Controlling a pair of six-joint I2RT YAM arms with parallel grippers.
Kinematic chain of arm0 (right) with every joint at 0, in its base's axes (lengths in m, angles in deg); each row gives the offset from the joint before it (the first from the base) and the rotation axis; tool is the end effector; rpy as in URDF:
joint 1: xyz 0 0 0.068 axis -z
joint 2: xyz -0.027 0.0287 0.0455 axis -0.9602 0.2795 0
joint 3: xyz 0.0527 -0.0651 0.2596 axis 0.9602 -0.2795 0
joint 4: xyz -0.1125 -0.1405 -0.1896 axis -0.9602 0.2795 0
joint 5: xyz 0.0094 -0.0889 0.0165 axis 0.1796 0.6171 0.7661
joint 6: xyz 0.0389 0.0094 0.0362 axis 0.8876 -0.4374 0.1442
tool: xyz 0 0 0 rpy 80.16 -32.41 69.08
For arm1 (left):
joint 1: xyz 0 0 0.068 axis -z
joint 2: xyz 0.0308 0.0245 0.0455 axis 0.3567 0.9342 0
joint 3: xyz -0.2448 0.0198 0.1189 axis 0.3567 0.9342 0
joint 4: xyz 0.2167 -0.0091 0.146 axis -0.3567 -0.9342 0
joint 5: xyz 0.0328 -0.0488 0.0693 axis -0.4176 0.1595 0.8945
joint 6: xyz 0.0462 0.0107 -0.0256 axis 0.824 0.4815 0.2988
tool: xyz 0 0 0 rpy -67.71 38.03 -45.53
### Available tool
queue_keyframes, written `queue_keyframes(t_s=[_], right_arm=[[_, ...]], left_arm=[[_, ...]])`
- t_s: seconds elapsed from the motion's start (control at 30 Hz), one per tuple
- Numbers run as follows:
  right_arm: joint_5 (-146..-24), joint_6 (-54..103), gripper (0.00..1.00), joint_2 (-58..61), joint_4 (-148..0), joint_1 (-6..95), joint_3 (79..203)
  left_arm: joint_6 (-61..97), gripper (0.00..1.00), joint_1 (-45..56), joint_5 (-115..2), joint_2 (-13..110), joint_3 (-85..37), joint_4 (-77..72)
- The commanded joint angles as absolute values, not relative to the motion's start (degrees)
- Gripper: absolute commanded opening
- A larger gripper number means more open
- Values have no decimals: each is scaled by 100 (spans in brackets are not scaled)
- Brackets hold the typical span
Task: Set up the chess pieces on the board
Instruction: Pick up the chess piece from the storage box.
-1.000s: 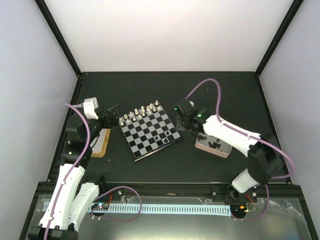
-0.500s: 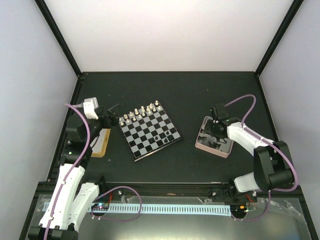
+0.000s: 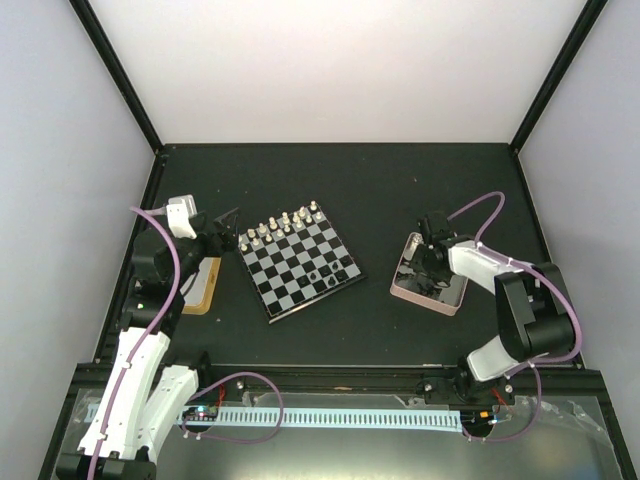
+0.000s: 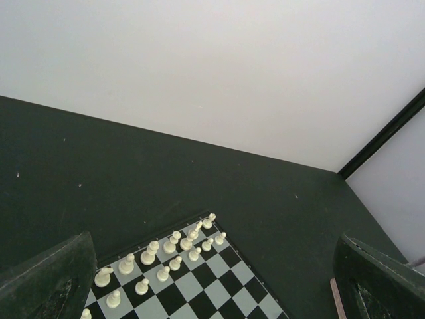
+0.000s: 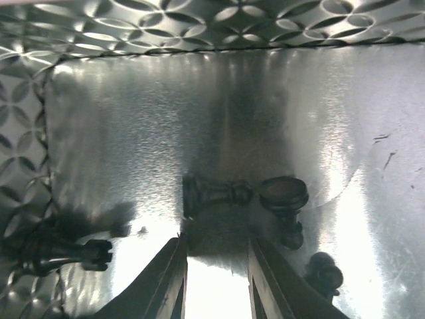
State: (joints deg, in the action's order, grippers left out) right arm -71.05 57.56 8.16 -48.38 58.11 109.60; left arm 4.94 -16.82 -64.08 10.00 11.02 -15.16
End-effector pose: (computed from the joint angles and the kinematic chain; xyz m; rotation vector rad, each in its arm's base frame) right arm 0.2566 0.0681 0.1489 0.6032 2.7197 0.0970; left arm 0.1584 -0.0212 0.3160 -0.1053 1.7681 -0.6063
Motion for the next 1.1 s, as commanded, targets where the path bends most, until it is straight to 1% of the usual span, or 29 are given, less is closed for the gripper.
queue_keyframes(t_s=[0.0, 0.37, 0.77, 0.87, 1.07], right_arm=[[-6702, 5871, 28, 921, -4755, 5839, 11120], [-6235, 5837, 33, 1274, -4666, 5839, 11516], [-6177, 5555, 40, 1775, -4599, 5864, 11879], [-6180, 5491, 39, 1808, -4581, 5927, 11883], [-6263, 5414, 33, 1690, -4568, 6066, 11742]], left_arm=[[537, 99, -1739, -6499, 971, 1022, -1429], [545, 99, -1738, -6492, 954, 1014, -1445], [554, 99, -1738, -6476, 954, 1001, -1443], [554, 99, -1738, -6474, 956, 988, -1445], [558, 99, -1739, -6470, 954, 987, -1444]])
